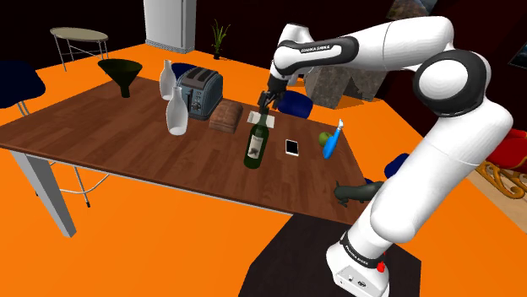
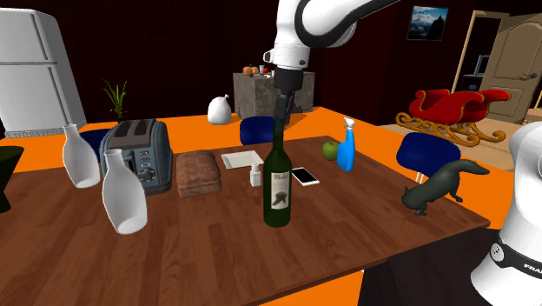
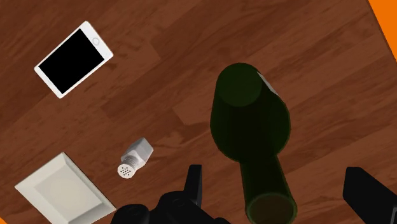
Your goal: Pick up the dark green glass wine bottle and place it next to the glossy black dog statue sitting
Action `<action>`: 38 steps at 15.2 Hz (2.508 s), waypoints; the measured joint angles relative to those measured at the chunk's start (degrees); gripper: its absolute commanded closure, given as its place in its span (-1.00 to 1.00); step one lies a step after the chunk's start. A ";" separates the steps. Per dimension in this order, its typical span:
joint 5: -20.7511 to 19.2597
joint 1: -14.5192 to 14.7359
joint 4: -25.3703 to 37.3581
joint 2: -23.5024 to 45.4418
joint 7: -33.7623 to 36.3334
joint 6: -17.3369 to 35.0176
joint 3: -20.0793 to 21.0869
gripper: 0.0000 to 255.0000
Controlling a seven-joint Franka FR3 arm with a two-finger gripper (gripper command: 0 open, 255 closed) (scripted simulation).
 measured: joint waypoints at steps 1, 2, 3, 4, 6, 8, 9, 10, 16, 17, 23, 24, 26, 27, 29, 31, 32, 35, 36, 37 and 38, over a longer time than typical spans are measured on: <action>0.08 -0.02 -0.24 0.40 -0.07 0.63 -0.02 -1.00; 0.18 -0.02 -0.74 0.91 -0.10 1.62 -0.03 -1.00; 0.21 -0.05 -1.10 1.06 -0.16 2.13 -0.06 -1.00; 0.23 -0.06 -1.25 1.17 -0.19 2.40 -0.07 -1.00; 0.25 -0.07 -1.37 1.23 -0.22 2.60 -0.08 -1.00; 0.25 -0.07 -1.40 1.25 -0.22 2.65 -0.08 -1.00; 0.25 -0.08 -1.40 1.25 -0.22 2.66 -0.08 -1.00; 0.25 -0.08 -1.40 1.26 -0.22 2.66 -0.08 1.00; 0.25 -0.07 -1.39 1.25 -0.22 2.66 -0.08 1.00; 0.25 -0.07 -1.39 1.25 -0.22 2.66 -0.08 1.00; 0.17 -0.06 -0.28 0.82 -0.19 1.10 -0.07 1.00; 0.16 -0.04 0.26 0.79 -0.15 0.54 -0.05 1.00; 0.09 -0.01 1.37 0.37 -0.08 -1.00 -0.02 1.00; 0.06 -0.04 1.89 0.18 -0.13 -1.69 -0.04 1.00; -0.01 -0.02 2.99 -0.19 -0.09 -3.16 -0.02 1.00; -0.02 -0.04 4.24 -0.34 -0.16 -4.55 -0.05 1.00; -0.01 -0.01 5.16 -0.31 -0.12 -5.44 -0.01 1.00; -0.09 0.03 7.08 -0.79 -0.03 -7.84 0.04 1.00; -0.12 0.06 7.55 -0.94 0.02 -8.46 0.07 1.00; -0.05 0.02 8.70 -0.70 -0.13 -9.37 0.02 1.00; -0.11 0.05 9.16 -0.94 -0.04 -10.07 0.06 1.00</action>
